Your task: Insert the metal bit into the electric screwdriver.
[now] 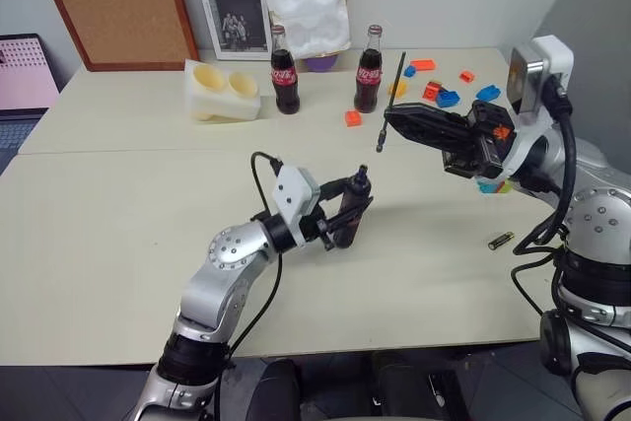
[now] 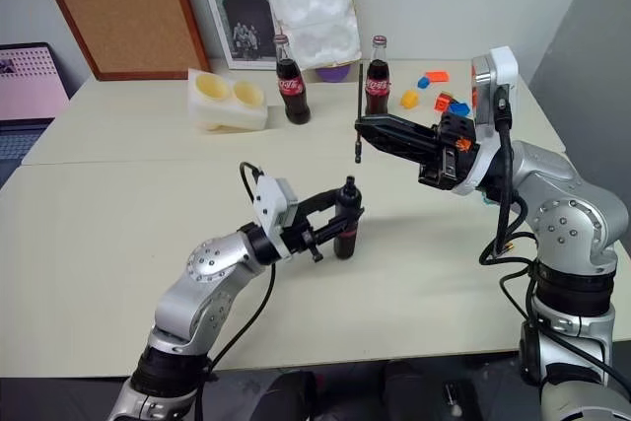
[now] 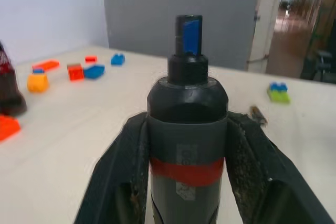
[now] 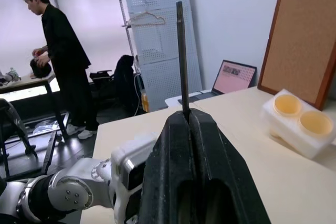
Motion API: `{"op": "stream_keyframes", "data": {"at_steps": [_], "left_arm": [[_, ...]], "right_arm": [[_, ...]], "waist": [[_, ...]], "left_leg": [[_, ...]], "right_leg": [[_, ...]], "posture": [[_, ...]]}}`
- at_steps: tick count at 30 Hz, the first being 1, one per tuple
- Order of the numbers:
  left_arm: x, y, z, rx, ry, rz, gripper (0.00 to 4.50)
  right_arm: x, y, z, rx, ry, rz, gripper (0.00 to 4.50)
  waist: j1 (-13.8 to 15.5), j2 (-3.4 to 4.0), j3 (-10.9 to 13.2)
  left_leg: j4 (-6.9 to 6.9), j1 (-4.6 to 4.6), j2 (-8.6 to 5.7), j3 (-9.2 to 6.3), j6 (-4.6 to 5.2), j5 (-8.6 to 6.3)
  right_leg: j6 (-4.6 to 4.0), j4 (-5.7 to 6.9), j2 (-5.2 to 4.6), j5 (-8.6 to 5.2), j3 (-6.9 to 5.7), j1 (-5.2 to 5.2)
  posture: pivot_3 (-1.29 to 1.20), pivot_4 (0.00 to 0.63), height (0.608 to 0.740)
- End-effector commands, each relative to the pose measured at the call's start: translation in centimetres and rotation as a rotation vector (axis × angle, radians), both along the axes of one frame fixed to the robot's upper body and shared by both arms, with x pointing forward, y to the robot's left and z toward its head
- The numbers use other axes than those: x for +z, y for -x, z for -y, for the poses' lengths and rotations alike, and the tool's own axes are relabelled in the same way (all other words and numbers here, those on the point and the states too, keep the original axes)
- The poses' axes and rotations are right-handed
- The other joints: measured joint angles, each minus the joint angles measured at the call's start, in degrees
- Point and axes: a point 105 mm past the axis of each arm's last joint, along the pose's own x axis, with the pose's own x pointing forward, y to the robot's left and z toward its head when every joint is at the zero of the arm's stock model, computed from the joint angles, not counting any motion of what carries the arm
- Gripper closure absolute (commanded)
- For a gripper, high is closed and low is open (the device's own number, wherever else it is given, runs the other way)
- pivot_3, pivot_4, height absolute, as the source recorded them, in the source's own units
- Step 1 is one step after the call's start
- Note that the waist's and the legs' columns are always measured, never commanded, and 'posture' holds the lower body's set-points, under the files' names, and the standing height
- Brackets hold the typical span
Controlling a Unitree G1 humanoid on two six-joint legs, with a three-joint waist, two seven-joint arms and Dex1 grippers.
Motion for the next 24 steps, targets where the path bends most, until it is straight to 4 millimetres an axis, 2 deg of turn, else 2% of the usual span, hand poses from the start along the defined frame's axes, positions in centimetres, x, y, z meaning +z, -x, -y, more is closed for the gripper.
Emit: {"op": "stream_keyframes", "data": {"at_steps": [1,15,24], "left_arm": [[-0.3,0.3,-0.4,0.003,-0.026,0.036,2.85],[-0.8,0.2,-0.8,0.018,-0.045,0.041,2.85],[-0.8,0.1,-0.9,0.024,-0.049,0.040,2.85]], "right_arm": [[0.3,0.3,-0.2,0.034,0.003,0.052,4.50],[-1.8,-0.7,-1.8,0.116,0.073,0.056,4.50],[-2.5,-1.0,-1.9,0.118,0.089,0.068,4.50]], "waist": [[0.1,0.00,0.0],[-0.2,0.01,0.0],[-0.2,0.01,0.0]], "left_leg": [[0.02,0.00,-0.01,0.01,0.00,0.00],[0.03,0.11,0.01,0.04,0.00,0.00],[0.03,0.12,0.01,0.04,0.00,0.00]], "right_leg": [[0.00,0.00,-0.01,0.00,0.01,0.01],[0.00,0.05,0.00,0.01,0.04,0.06],[0.00,0.07,0.00,0.02,0.04,0.07]], "posture": [[0.00,0.150,0.740],[0.00,0.150,0.740],[0.00,0.150,0.740]]}}
